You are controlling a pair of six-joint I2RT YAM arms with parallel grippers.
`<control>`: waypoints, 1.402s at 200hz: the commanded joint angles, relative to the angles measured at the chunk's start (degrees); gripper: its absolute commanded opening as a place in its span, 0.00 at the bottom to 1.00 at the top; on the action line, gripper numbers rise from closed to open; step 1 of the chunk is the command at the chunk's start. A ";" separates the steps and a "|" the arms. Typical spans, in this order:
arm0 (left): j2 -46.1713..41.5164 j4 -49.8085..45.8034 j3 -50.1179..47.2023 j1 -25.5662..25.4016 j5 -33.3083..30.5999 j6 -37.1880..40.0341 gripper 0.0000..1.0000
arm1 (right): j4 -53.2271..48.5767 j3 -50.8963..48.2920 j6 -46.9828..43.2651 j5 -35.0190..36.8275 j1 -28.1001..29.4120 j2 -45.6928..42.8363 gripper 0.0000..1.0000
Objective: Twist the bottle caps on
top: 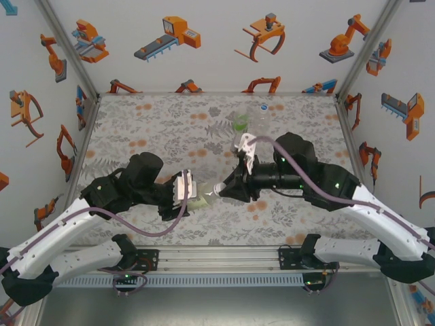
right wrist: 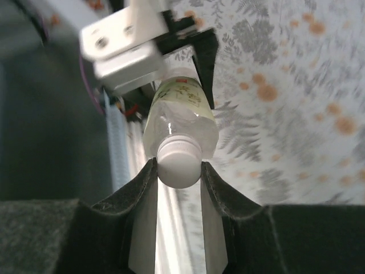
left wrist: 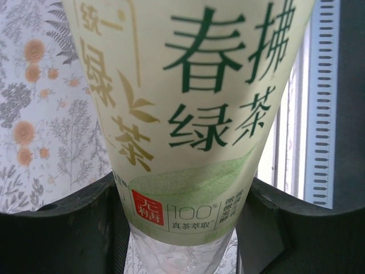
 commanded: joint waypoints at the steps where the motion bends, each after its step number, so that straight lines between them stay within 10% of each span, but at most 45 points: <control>1: -0.76 8.11 0.25 -0.27 -2.54 -1.78 0.00 | 2.81 -3.88 36.81 11.05 0.46 -0.14 0.00; 40: 0.89 8.94 0.32 -0.25 -5.77 -1.04 0.00 | 0.86 -10.29 73.06 16.83 0.24 -2.40 0.00; 93: 2.10 8.17 1.20 -0.24 -4.08 -0.15 0.00 | -3.53 -4.58 69.02 16.98 0.17 0.58 0.26; 142: 0.51 5.70 0.52 -0.27 -1.62 0.64 0.00 | -6.07 5.73 36.34 18.34 0.11 0.23 0.63; 228: 0.75 2.24 2.01 -0.26 7.15 1.18 0.00 | -19.40 16.18 -42.87 -13.16 0.24 5.00 0.59; 280: 0.87 1.91 2.31 -0.27 8.22 1.16 0.00 | -17.50 16.51 -50.98 -13.53 0.24 7.26 0.57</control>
